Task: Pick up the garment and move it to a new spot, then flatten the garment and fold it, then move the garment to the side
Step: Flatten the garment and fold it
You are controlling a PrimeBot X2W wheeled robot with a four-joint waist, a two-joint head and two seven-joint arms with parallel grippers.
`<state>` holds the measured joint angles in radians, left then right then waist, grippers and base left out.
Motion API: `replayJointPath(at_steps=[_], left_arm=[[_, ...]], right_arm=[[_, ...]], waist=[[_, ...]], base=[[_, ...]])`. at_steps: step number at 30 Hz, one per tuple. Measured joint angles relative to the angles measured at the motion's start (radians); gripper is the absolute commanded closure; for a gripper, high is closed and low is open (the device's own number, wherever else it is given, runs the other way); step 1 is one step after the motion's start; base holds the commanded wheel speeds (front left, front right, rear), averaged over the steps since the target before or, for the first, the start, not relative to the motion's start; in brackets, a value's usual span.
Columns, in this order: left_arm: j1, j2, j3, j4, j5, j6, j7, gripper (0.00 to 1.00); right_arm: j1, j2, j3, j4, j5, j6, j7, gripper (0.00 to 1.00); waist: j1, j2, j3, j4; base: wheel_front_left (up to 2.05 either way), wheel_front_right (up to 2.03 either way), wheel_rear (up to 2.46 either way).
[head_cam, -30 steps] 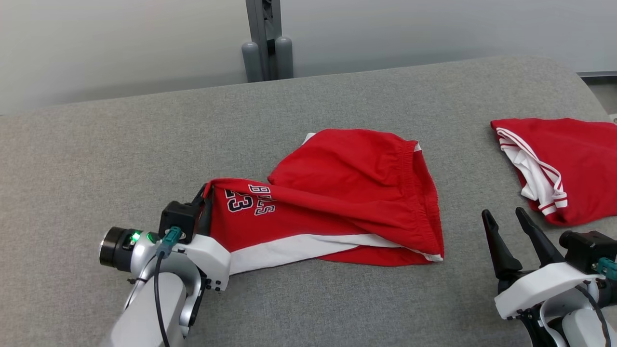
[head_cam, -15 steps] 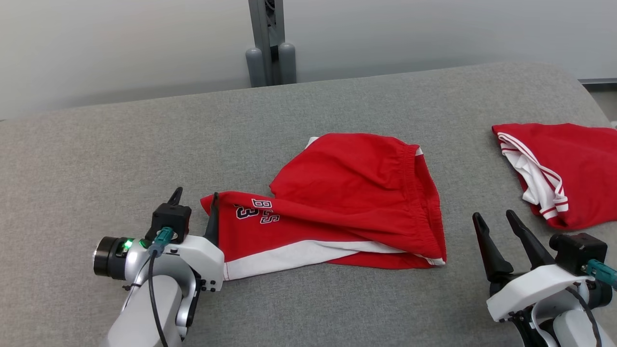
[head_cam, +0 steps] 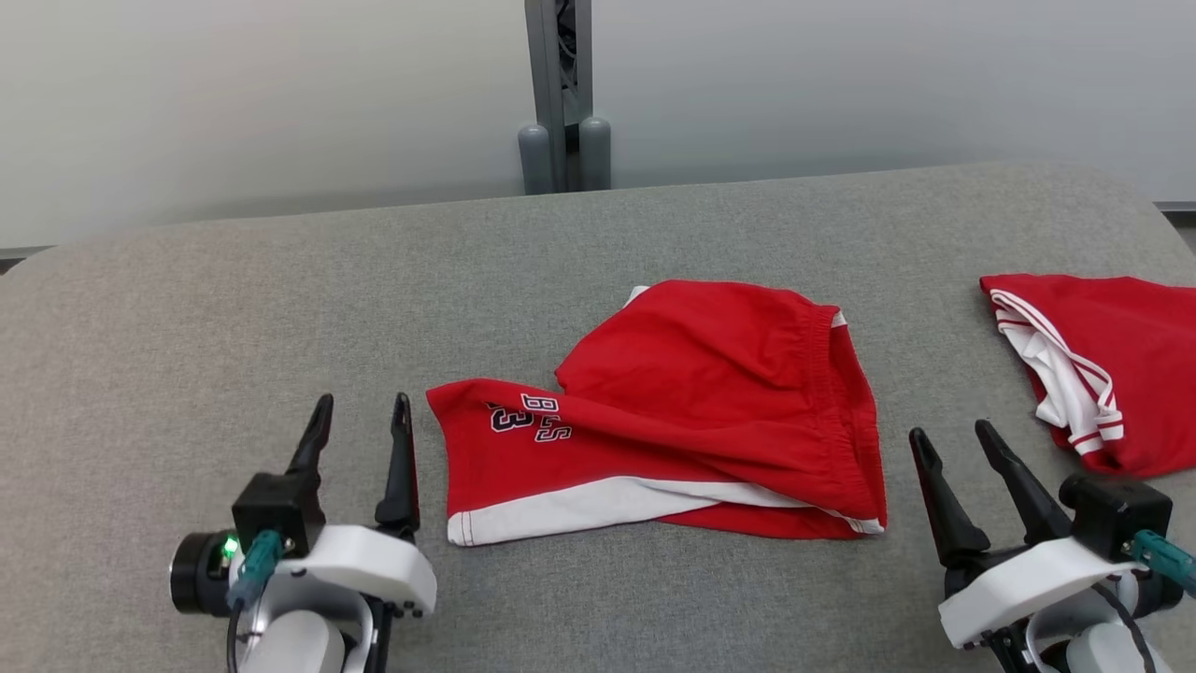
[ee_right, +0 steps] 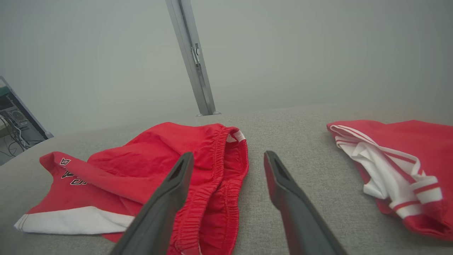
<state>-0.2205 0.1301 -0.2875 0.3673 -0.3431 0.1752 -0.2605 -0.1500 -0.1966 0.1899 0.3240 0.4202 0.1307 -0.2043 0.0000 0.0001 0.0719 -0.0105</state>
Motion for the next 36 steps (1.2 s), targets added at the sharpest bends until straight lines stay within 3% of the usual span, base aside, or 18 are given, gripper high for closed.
replayJointPath(at_steps=[6, 15, 26, 36], left_arm=[[0.151, -0.044, 0.042, -0.111, 0.043, -0.016, -0.001, 0.00], [0.216, -0.075, 0.049, -0.125, 0.090, -0.050, -0.001, 0.00], [0.119, -0.075, -0.020, 0.127, 0.099, -0.137, 0.045, 0.00], [0.030, -0.076, -0.036, 0.284, 0.094, -0.134, 0.084, 0.00]], right_arm=[[0.034, 0.004, -0.005, -0.001, -0.010, 0.000, -0.012, 0.00], [0.052, 0.010, -0.003, -0.002, -0.020, 0.000, -0.007, 0.00], [0.044, 0.009, 0.009, -0.012, -0.026, 0.000, 0.007, 0.00], [0.037, 0.005, 0.008, -0.009, -0.025, 0.000, 0.008, 0.00]], waist=[[0.0000, 0.0000, -0.019, 0.016], [0.0000, 0.0000, -0.036, 0.031], [0.0000, 0.0000, -0.001, 0.003], [0.0000, 0.0000, 0.026, -0.027]], base=[[0.00, 0.00, 0.00], [0.00, 0.00, 0.00], [0.00, 0.00, 0.00], [0.00, 0.00, 0.00]])
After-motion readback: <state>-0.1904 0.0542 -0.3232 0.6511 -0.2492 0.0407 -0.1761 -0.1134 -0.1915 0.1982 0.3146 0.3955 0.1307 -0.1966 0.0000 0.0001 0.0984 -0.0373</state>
